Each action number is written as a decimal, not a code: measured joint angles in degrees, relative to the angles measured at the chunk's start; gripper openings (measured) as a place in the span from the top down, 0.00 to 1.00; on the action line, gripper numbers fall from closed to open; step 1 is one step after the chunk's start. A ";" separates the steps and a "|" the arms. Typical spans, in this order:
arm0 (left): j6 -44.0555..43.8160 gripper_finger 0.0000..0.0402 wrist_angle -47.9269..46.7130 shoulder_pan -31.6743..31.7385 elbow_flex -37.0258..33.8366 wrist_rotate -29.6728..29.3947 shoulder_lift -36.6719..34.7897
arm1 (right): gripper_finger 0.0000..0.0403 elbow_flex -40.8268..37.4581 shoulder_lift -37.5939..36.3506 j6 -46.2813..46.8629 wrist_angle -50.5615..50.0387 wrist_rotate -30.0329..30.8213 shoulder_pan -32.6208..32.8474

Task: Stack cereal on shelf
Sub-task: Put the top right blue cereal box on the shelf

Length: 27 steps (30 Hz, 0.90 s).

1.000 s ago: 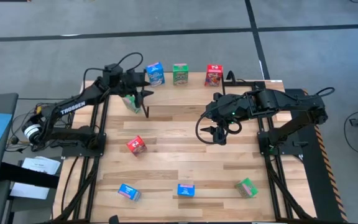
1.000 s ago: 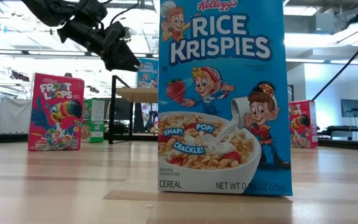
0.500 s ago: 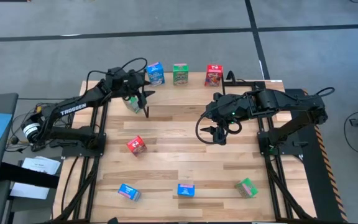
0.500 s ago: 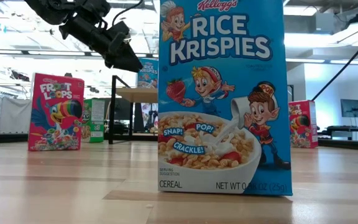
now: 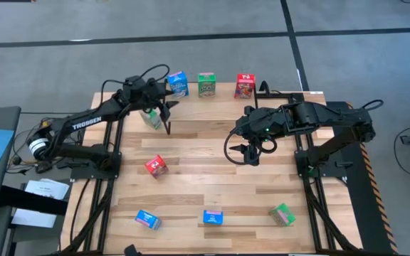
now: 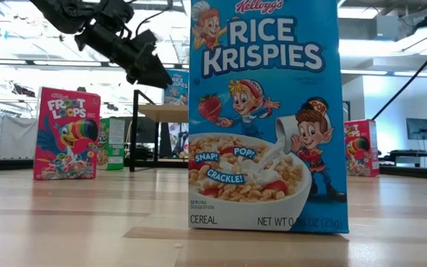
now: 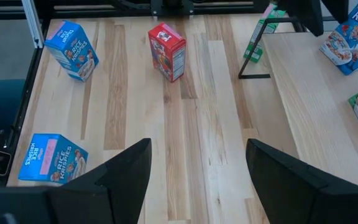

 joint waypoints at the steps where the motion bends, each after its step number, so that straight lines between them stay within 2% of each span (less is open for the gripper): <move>1: -0.05 0.42 0.19 0.06 0.00 -0.81 0.47 | 0.29 0.00 0.00 0.00 -0.01 0.00 0.00; 13: -0.43 0.42 2.53 0.05 0.00 -3.66 4.61 | 0.29 0.00 0.00 0.03 -0.28 0.00 0.01; 19: 1.16 0.42 2.68 0.10 0.00 -8.27 4.61 | 0.29 0.00 0.00 0.26 -0.36 0.00 0.01; 27: 0.50 0.42 2.70 -0.32 0.00 -4.41 4.61 | 0.29 0.00 0.00 0.26 -0.46 0.00 0.01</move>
